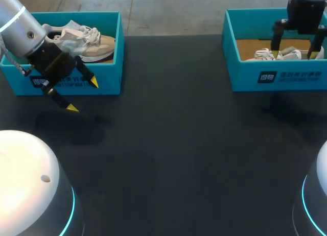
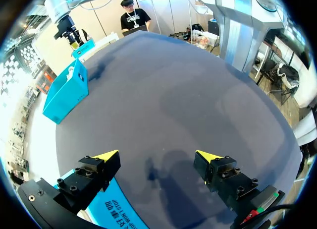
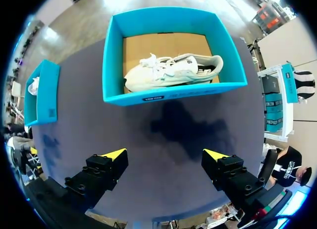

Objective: Take the shoe out of the shoebox, open the shoe tongue, remove and reinsert the insole, then place the shoe into the shoebox

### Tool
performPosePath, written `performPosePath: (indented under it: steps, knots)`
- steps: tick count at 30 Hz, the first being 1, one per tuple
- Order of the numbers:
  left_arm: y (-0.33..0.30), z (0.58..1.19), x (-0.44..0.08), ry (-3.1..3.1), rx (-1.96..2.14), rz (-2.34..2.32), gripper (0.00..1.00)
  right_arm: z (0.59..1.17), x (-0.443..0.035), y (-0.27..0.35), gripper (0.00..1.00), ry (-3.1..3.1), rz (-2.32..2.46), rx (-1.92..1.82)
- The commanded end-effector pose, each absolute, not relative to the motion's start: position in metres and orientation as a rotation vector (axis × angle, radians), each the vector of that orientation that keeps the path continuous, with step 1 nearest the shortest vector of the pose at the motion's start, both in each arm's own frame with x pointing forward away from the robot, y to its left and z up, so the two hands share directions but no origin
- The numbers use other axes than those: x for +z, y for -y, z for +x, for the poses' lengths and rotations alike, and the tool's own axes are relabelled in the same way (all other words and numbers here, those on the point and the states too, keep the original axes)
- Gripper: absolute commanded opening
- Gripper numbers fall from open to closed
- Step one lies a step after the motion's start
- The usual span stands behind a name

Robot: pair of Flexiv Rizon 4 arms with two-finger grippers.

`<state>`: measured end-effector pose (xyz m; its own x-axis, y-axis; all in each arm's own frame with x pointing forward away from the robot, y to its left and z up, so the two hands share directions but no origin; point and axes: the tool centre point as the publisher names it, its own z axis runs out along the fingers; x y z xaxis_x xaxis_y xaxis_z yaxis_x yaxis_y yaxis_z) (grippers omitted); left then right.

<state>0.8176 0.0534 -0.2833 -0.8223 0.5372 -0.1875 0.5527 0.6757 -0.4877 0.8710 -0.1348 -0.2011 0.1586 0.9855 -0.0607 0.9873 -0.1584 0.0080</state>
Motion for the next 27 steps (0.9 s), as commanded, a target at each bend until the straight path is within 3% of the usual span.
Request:
performPosePath:
  steps: [1,13,27]
  knots:
    - [-0.054,0.817,-0.283,-2.851,-0.839,0.927,1.00,0.868,-0.202,0.137,1.00,-2.006,2.354,-0.052]
    - [-0.048,0.814,-0.273,-2.847,-0.817,0.937,1.00,0.868,-0.202,0.137,1.00,-2.006,2.354,-0.052]
    - [-0.042,0.831,-0.238,-3.127,-0.553,0.238,1.00,0.868,-0.202,0.137,1.00,-2.006,2.354,-0.052]
